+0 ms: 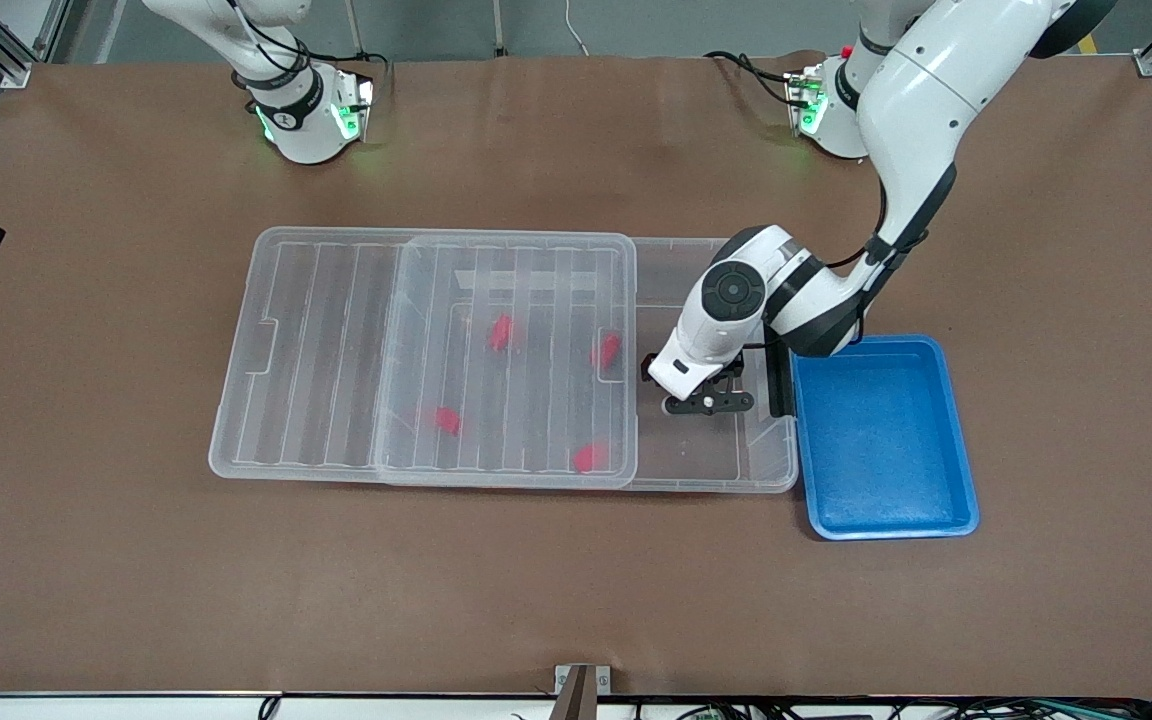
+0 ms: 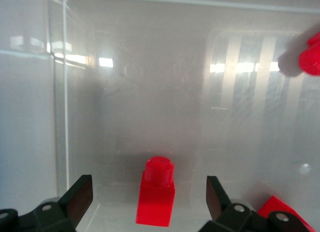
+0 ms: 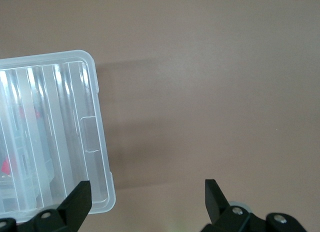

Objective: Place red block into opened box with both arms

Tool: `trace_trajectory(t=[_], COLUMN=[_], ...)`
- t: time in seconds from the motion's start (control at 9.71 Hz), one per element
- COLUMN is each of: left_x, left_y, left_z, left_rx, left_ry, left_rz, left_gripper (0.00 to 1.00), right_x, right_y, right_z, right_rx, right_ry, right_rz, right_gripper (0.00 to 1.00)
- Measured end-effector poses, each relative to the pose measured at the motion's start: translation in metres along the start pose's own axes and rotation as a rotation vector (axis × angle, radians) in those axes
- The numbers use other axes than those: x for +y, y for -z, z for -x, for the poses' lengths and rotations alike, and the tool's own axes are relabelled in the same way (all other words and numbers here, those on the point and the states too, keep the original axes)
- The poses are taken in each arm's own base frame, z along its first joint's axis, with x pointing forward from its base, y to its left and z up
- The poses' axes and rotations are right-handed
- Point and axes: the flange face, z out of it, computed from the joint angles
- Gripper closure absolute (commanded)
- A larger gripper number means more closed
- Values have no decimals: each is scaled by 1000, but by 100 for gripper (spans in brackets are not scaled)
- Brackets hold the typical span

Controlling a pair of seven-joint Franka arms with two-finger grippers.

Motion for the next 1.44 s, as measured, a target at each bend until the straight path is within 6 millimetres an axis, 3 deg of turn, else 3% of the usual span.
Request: trace_trajectory(t=[0.31, 0.41, 0.51, 0.62, 0.82, 0.93, 1.13, 1.24, 1.44], left_x=[-6, -12, -20, -31, -71, -98, -142, -158, -184], left_y=[61, 93, 130, 170, 251, 288, 340, 358, 384], left_z=[-12, -21, -32, -44, -69, -79, -86, -84, -77], left_rx=[60, 80, 96, 106, 129, 143, 157, 154, 134], left_ry=[-13, -25, -33, -29, -23, -11, 43, 82, 116], left_rz=[-40, -68, -99, -129, -168, -180, -162, -118, -70], left_gripper=[0, 0, 0, 0, 0, 0, 0, 0, 0], right_x=[-1, -3, -7, -8, -6, -7, -18, -24, -35], right_y=[-1, -8, -22, -46, -120, -165, -249, -279, -303], right_z=[-1, -4, -12, -27, -61, -68, -60, -49, -37], right_rx=[-3, -15, -38, -55, -50, -55, -75, -97, -131], right_ry=[2, 12, 36, 67, 146, 164, 162, 153, 180], right_rz=[0, 3, 7, 9, 11, -1, -71, -116, -142], right_gripper=[0, 6, 30, 59, 88, 94, 100, 100, 100])
